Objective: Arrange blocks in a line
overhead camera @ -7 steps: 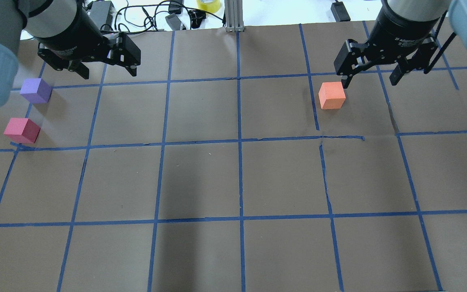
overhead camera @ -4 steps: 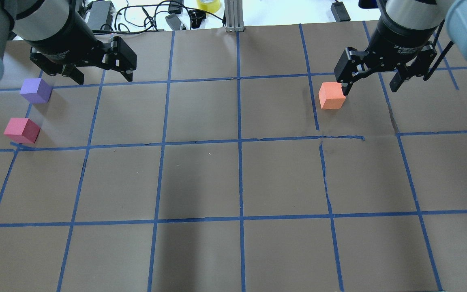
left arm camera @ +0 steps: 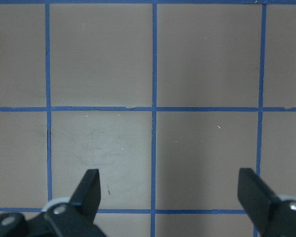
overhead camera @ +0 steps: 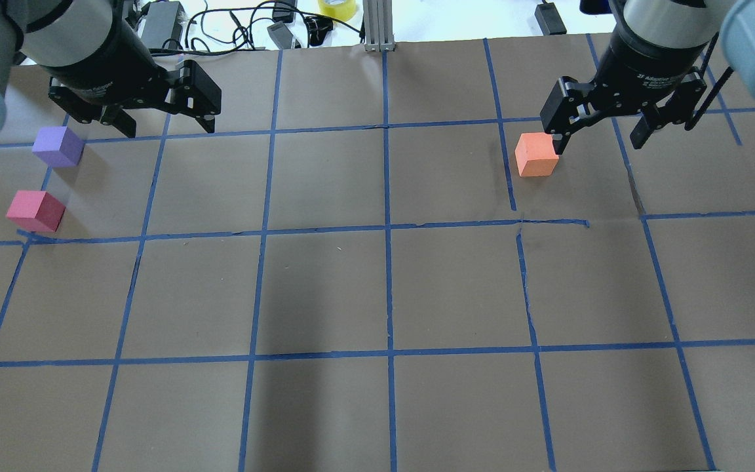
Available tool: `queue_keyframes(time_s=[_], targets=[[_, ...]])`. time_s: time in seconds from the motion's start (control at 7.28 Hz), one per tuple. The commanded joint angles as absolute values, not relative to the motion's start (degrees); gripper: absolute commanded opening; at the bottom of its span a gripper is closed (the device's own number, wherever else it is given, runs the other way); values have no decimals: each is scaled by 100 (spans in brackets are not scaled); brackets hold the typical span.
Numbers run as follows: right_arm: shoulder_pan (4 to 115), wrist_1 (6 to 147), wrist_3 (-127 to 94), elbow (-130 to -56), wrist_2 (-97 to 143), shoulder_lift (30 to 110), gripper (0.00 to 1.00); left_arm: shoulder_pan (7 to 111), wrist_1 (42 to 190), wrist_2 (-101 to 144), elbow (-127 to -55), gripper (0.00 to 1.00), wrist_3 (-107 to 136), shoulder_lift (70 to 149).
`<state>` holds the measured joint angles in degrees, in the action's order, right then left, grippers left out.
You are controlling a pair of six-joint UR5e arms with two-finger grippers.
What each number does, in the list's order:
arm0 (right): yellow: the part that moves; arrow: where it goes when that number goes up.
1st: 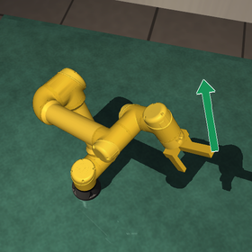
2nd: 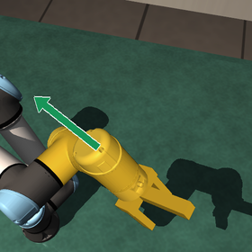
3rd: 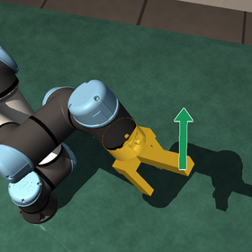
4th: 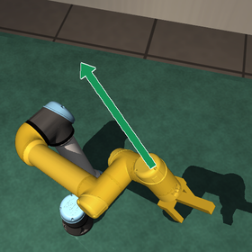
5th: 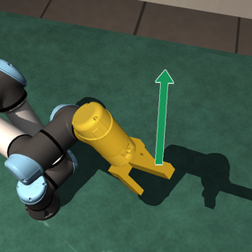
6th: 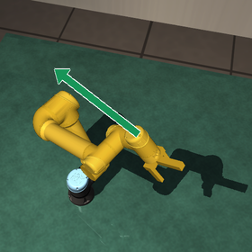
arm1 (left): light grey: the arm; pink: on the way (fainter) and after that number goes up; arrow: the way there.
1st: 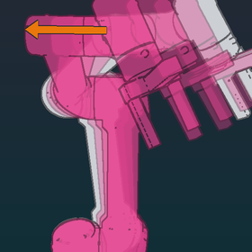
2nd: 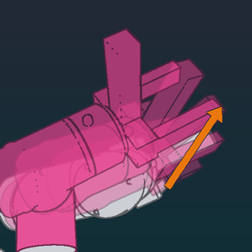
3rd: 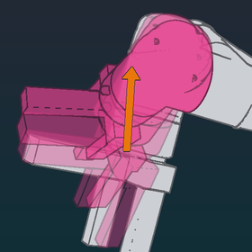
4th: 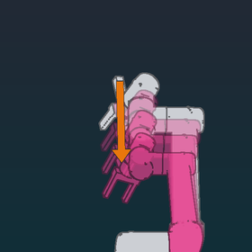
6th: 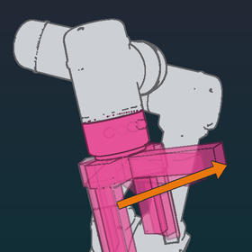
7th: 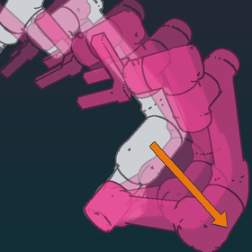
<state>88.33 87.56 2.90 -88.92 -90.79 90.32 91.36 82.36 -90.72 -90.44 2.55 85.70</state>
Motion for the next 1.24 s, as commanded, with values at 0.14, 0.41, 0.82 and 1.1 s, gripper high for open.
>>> queue_keyframes(time_s=[0.14, 0.41, 0.82, 1.1], targets=[[8833, 8851, 229, -8903, -9079, 8965, 100, 9123, 8183, -9070, -9044, 100, 255, 8604], [8816, 8851, 229, -8912, -9123, 8772, 100, 9097, 8227, -9070, -9044, 100, 255, 8578], [8693, 9644, 246, -9052, -9633, 8344, 100, 9132, 8218, -9070, -9044, 100, 246, 8578], [8675, 10719, 211, -9070, -9536, 7703, 100, 9132, 8192, -9053, -9044, 100, 246, 8587]])
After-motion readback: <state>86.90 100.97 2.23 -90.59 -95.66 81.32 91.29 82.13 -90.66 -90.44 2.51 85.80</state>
